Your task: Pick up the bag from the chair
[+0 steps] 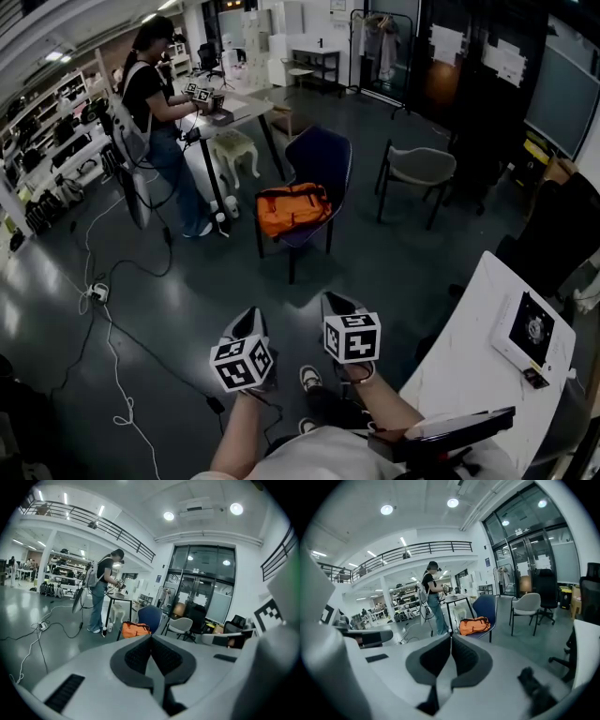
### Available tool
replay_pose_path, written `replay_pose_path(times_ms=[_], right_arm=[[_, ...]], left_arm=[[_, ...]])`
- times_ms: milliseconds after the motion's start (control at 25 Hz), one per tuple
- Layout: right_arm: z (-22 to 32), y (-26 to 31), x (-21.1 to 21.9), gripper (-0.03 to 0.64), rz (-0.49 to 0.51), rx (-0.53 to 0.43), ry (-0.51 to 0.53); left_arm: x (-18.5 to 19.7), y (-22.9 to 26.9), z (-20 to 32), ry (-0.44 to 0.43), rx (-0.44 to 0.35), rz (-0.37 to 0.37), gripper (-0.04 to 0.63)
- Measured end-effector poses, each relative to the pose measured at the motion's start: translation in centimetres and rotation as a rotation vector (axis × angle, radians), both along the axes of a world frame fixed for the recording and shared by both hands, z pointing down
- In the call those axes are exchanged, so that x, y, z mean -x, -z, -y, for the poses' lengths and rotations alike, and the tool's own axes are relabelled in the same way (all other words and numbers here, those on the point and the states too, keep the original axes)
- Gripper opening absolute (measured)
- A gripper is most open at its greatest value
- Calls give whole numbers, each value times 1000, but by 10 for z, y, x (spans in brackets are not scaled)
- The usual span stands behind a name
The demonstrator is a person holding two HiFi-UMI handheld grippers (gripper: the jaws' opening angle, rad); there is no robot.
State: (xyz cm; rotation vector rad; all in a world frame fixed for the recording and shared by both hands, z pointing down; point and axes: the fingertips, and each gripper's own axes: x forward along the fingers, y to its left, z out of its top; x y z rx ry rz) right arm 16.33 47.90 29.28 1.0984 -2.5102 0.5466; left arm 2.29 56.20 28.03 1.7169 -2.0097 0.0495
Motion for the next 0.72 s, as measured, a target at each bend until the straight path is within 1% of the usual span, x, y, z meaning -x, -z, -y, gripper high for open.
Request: replay_pose_path(times_ms=[200,360,560,720], right_arm=[[24,-13,23,34,16,32,17],[53,-21,41,34,26,79,34],[94,-21,65,34,28,93,33],[123,-22,81,34,23,101,45]], left_arm=[[21,-9,27,-6,15,4,14],[35,-8,59,-13,13,6,14],[54,-3,98,-23,6,15,14],[71,-4,126,-11,17,13,14]])
